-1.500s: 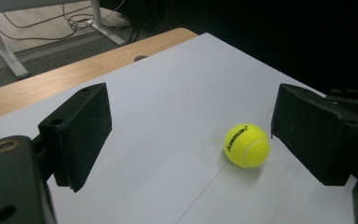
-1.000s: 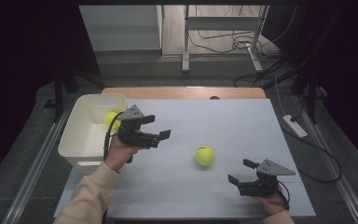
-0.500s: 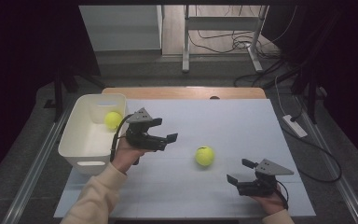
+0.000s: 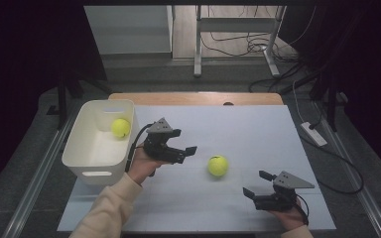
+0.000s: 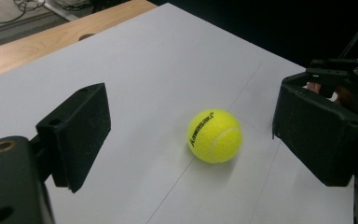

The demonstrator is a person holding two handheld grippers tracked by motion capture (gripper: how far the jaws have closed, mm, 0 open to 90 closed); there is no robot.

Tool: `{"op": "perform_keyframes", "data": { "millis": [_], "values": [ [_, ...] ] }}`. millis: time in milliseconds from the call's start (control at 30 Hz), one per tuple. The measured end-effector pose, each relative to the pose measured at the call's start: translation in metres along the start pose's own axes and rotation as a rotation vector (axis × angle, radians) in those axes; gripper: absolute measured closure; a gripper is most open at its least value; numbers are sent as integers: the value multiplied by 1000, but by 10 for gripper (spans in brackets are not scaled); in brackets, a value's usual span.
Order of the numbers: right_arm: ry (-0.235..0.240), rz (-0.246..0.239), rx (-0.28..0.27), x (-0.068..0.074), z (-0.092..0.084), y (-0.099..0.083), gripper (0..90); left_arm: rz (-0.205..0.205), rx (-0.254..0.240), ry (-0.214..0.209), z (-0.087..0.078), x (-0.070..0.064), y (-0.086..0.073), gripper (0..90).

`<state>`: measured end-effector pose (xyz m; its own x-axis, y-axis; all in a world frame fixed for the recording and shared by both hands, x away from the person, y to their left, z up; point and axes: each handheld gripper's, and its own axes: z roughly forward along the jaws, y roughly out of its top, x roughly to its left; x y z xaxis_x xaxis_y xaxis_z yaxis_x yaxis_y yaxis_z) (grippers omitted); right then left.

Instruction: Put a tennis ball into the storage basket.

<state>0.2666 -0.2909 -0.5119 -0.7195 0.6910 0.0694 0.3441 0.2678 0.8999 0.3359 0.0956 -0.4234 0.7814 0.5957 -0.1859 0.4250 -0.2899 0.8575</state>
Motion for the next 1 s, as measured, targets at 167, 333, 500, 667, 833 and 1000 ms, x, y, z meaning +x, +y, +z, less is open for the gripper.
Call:
{"op": "perform_keyframes", "data": {
  "millis": [167, 333, 500, 667, 833, 1000],
  "values": [
    [-3, -2, 0, 0, 0, 0, 102, -3, 8, 3, 8, 1, -1, 125],
    [-9, -6, 0, 1, -1, 0, 102, -10, 15, -9, 15, 2, -2, 125],
    [-10, -6, 1, 1, 0, 1, 102, -4, 31, -20, 22, 1, -2, 125],
    [-3, -9, 0, 1, 1, 1, 102, -2, 47, -23, 28, 0, -3, 122],
    [3, -9, -2, 1, 1, 1, 102, -9, 55, -36, 34, -1, -4, 122],
    [5, -15, 1, 1, 1, 1, 102, -2, 73, -44, 41, -1, -4, 121]
  ]
}}
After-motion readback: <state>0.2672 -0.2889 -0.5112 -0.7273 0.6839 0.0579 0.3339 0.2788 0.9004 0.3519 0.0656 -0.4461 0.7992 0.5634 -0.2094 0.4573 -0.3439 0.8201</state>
